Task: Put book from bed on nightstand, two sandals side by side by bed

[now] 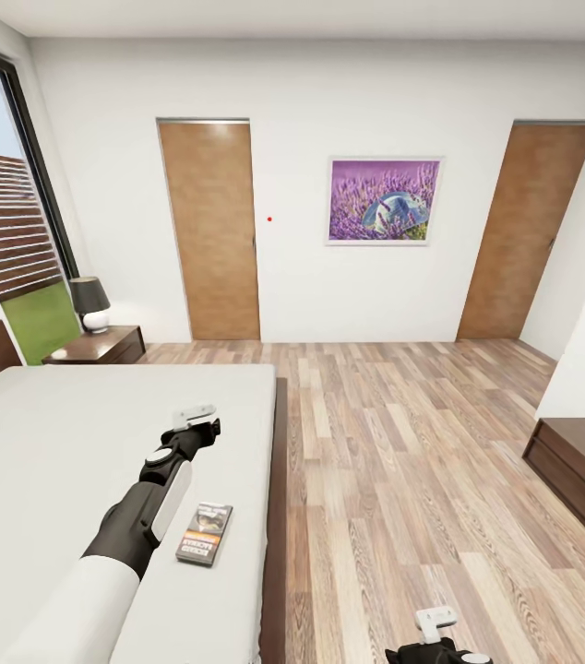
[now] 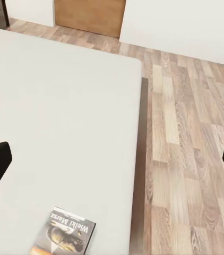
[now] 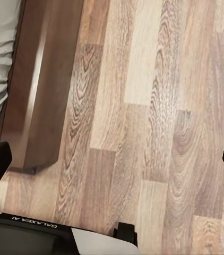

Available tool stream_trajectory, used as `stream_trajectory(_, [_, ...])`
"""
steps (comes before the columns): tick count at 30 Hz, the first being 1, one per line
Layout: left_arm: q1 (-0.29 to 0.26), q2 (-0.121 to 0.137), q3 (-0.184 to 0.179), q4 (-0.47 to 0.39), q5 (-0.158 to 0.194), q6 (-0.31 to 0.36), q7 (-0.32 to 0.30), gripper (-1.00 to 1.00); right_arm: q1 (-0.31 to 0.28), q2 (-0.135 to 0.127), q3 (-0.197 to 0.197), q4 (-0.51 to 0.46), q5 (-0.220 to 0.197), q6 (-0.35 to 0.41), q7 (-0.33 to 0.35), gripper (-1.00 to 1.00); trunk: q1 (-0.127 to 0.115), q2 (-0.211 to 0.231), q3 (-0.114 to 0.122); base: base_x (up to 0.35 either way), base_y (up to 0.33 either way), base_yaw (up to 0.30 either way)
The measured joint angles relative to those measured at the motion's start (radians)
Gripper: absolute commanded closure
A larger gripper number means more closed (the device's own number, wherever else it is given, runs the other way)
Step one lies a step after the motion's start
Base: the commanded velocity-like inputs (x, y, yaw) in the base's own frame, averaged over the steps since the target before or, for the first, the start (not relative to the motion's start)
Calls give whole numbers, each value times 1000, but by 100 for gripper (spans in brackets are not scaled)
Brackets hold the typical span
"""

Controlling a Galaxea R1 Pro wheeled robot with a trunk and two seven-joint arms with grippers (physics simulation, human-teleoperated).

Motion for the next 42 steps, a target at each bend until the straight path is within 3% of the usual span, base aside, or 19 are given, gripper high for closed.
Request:
stream_trajectory(12, [-1,0,6,17,1,5,-7,-100,0,-1,0,0,2,0,0,-100,0,0,0,-8,0,0])
stream_trajectory(19, [-5,1,9,89,15,11,-44,-100,0,-1,0,0,3,0,0,-100,0,0,0,-1,0,0])
stream_trajectory(27, [-28,4,8,229,88,18,-137,-100,0,-1,1,0,4,0,0,-100,0,0,0,0,0,0])
stream_trajectory(32, [-66,6,6,377,140,17,-201,-100,0,-1,3,0,4,0,0,-100,0,0,0,0,0,0])
stream_trajectory(37, [-115,7,7,501,167,11,-250,-100,0,-1,5,0,5,0,0,-100,0,0,0,0,0,0])
stream_trajectory(42, [-134,8,8,550,175,5,-271,-100,0,-1,5,1,5,0,0,-100,0,0,0,0,0,0])
